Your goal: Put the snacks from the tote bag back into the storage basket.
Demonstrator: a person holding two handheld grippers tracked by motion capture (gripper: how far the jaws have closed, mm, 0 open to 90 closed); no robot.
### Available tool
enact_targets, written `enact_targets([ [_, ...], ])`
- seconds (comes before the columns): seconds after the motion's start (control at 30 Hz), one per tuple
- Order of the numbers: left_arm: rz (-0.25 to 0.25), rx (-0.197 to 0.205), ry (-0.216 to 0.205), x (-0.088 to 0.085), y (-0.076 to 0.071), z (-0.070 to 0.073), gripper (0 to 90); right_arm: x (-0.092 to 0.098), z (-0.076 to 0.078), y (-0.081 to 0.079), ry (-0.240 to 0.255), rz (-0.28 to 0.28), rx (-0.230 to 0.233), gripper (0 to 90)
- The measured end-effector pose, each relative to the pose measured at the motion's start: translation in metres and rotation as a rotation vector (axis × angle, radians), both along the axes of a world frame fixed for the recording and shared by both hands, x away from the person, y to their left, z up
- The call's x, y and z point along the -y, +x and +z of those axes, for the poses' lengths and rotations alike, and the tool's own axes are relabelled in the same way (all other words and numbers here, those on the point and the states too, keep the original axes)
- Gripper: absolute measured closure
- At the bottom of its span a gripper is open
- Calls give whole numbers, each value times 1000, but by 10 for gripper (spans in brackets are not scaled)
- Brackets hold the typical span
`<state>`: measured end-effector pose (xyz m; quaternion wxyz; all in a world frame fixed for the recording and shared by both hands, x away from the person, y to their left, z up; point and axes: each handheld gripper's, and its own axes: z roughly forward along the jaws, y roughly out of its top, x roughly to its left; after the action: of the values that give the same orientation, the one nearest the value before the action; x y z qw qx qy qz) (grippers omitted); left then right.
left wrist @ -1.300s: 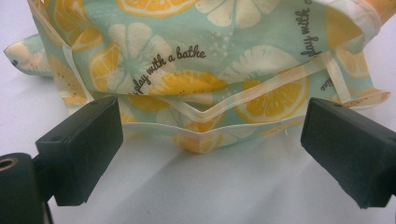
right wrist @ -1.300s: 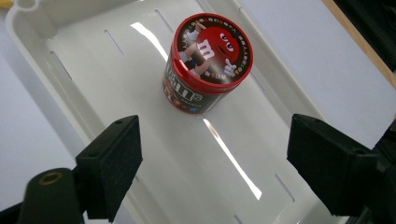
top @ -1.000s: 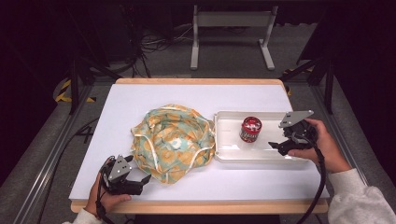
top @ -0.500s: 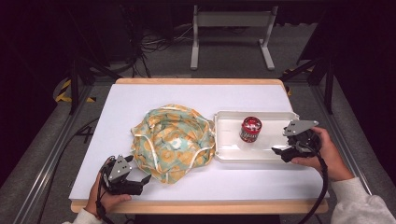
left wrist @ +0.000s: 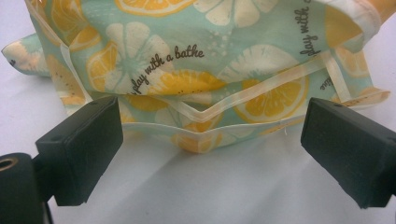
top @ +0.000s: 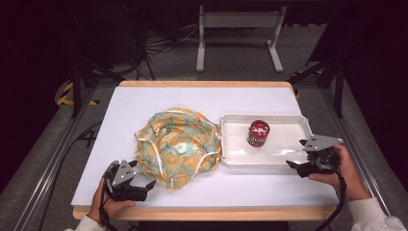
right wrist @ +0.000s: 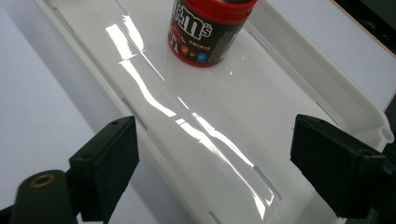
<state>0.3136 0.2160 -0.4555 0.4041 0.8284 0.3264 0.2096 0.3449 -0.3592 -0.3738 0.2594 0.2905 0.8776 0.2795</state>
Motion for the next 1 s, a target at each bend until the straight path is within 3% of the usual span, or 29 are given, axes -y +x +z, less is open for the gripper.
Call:
enact_targets([
  [0.33, 0, 2, 2, 1, 1, 0, 62, 16, -13, -24, 40, -16, 40, 150],
  [0.6, -1, 2, -2, 0, 1, 0, 61, 29, -29, -40, 136, -102, 120, 117],
  [0.9, -4, 2, -5, 0, 1, 0, 61, 37, -47, -49, 160, -151, 180, 110],
  [1.0, -4, 2, -7, 0, 1, 0, 61, 40, -48, -51, 181, -151, 177, 122],
])
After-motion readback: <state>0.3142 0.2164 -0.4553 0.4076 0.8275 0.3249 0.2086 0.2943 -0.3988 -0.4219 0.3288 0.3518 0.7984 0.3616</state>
